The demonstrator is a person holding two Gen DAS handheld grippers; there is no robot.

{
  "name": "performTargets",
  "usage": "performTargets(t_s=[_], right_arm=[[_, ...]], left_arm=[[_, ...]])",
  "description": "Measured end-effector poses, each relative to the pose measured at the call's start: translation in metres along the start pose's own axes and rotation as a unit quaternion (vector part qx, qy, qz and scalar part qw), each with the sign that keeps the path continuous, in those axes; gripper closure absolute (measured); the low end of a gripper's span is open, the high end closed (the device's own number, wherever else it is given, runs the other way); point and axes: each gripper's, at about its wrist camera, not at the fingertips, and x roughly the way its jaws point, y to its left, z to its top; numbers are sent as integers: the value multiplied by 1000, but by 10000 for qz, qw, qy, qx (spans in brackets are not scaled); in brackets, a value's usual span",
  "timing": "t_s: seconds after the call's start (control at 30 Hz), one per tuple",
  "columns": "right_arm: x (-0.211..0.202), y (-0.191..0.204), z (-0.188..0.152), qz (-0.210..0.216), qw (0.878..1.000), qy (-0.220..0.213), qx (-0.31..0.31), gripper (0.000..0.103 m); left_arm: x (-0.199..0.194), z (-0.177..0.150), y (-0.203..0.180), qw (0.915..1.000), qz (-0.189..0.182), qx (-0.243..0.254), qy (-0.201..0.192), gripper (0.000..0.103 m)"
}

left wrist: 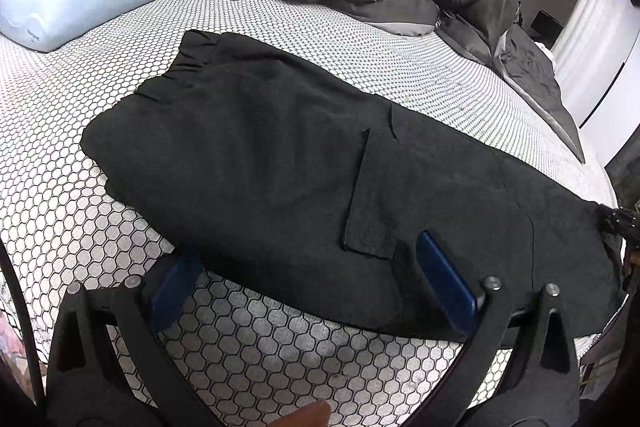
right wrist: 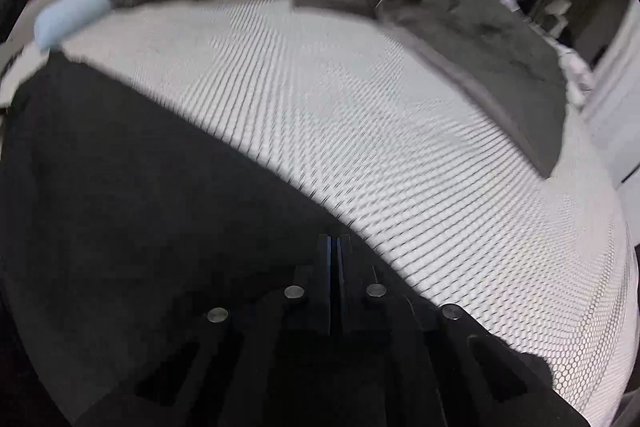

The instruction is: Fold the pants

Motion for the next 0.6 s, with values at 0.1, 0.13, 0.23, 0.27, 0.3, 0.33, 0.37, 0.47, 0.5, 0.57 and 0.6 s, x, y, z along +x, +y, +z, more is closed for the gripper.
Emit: performTargets(t_s=[0.1, 0.13, 0.23, 0.27, 0.3, 0.33, 0.37, 0.47, 0.5, 0.57, 0.6], right_arm=[[-10, -11, 8, -497, 9979, -355, 199, 101], [-10, -15, 8, -683, 9967, -368, 259, 101], [4, -17, 15, -650, 9969, -117, 436, 101], [5, -13, 14, -644, 9969, -21, 450, 95], [5, -10, 14, -587, 9970, 75, 501, 85], [5, -10, 12, -553, 9965, 167, 601, 80], [2, -13, 9, -575, 9960, 147, 671, 66], [-28, -17, 0, -754, 9923, -141, 973, 43], [-44, -17, -8, -785, 9907, -268, 1078, 39], [-74, -10, -27, -881, 9872, -482, 1237, 34], [-91, -7, -39, -901, 9850, -630, 1331, 29]], left_arm=[[2, 3, 0, 10000, -21, -45, -2, 1], [2, 3, 1, 10000, -29, -70, -5, 1], [2, 3, 1, 10000, -30, -82, -3, 1], [2, 3, 1, 10000, -35, -88, 0, 1], [1, 3, 3, 9999, -53, -118, 5, 1], [1, 3, 4, 9999, -63, -143, 8, 1], [0, 3, 7, 9998, -86, -192, 15, 1], [-2, 7, 21, 9987, -87, -498, 31, 3], [-2, 9, 28, 9978, -94, -660, 51, 6], [0, 14, 44, 9947, -195, -1007, 70, 13], [2, 15, 50, 9932, -245, -1138, 73, 19]])
